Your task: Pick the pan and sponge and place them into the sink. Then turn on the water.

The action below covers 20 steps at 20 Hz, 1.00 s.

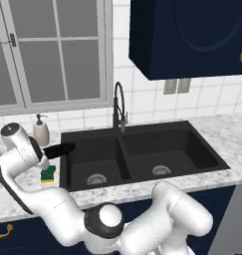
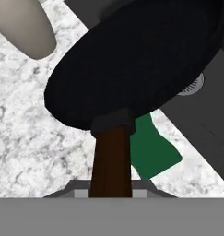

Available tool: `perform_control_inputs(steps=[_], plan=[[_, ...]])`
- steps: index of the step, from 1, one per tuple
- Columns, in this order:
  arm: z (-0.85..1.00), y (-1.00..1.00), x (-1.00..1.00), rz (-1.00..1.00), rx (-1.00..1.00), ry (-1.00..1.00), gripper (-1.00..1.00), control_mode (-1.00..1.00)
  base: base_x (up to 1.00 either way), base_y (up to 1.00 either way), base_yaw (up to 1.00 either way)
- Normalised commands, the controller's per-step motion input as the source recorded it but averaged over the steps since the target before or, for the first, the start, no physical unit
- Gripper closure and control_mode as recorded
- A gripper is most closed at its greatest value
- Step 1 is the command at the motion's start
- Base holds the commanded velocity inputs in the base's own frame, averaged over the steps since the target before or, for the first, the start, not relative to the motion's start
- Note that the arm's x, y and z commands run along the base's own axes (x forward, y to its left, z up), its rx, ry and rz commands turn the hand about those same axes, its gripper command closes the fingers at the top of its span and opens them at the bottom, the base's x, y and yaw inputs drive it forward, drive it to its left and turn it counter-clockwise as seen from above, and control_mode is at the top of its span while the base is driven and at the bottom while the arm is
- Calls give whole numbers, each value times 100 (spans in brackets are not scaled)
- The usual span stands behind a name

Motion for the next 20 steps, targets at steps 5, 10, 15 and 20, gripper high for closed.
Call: perform_control_inputs(steps=[5, 10, 15, 20], plan=[[24, -100, -1, 1, 27, -8, 100, -100, 0, 0, 0], [8, -99, -7, 2, 18, 0, 100, -100, 0, 0, 0], [0, -82, 4, 0, 14, 0, 100, -100, 0, 0, 0], [-15, -33, 42, 0, 10, 0, 100, -100, 0, 0, 0]])
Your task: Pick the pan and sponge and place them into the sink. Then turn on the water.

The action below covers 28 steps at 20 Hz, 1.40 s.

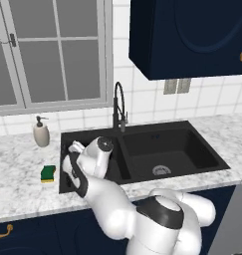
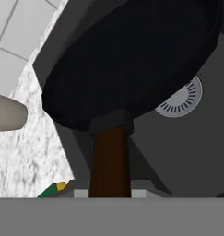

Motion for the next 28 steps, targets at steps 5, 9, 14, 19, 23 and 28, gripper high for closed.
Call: perform_control_inputs(steps=[5, 9, 14, 19, 23, 28], plan=[[-35, -10, 49, 0, 3, 0, 100, -100, 0, 0, 0], [-44, 0, 55, 0, 0, 3, 100, -100, 0, 0, 0], [-56, 0, 44, -3, -3, 2, 100, -100, 0, 0, 0], [-58, 0, 34, -8, -6, 12, 100, -100, 0, 0, 0], [-40, 0, 24, -8, 0, 23, 100, -100, 0, 0, 0], [-13, -36, -3, -12, 0, 14, 100, -100, 0, 0, 0]])
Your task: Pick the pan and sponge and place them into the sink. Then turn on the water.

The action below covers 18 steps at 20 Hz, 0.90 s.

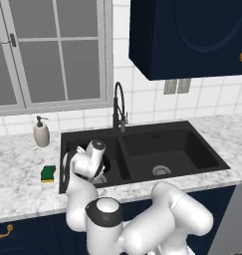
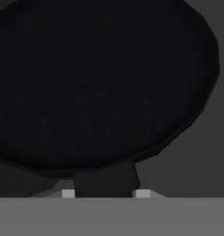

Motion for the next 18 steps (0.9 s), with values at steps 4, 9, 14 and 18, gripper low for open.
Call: perform_control_inputs(steps=[4, 9, 14, 18], plan=[[-22, -54, -34, -24, 0, 9, -100, -100, 0, 0, 0], [-12, -9, 1, -15, 0, 4, -100, -100, 0, 0, 0], [34, 6, -5, -1, 0, -1, -100, -100, 0, 0, 0], [98, 0, -42, 5, 1, 0, -100, -100, 0, 0, 0]])
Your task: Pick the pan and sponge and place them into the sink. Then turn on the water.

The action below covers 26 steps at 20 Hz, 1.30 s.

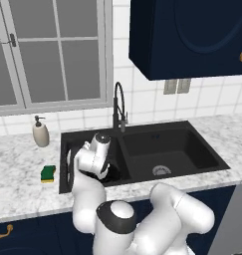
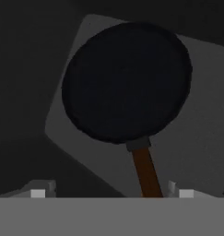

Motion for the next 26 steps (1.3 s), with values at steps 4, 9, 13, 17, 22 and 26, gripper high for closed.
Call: perform_control_inputs(steps=[4, 9, 13, 17, 22, 26], plan=[[92, 34, -31, 11, 1, 0, -100, -100, 0, 0, 0], [81, 30, -49, 26, -6, -1, -100, -100, 0, 0, 0], [55, 43, -44, 34, -16, -8, -100, -100, 0, 0, 0], [18, 82, -16, 31, -25, -18, -100, -100, 0, 0, 0], [12, 48, -9, 28, -18, -5, -100, -100, 0, 0, 0], [15, 28, 0, 22, -1, 16, -100, -100, 0, 0, 0]])
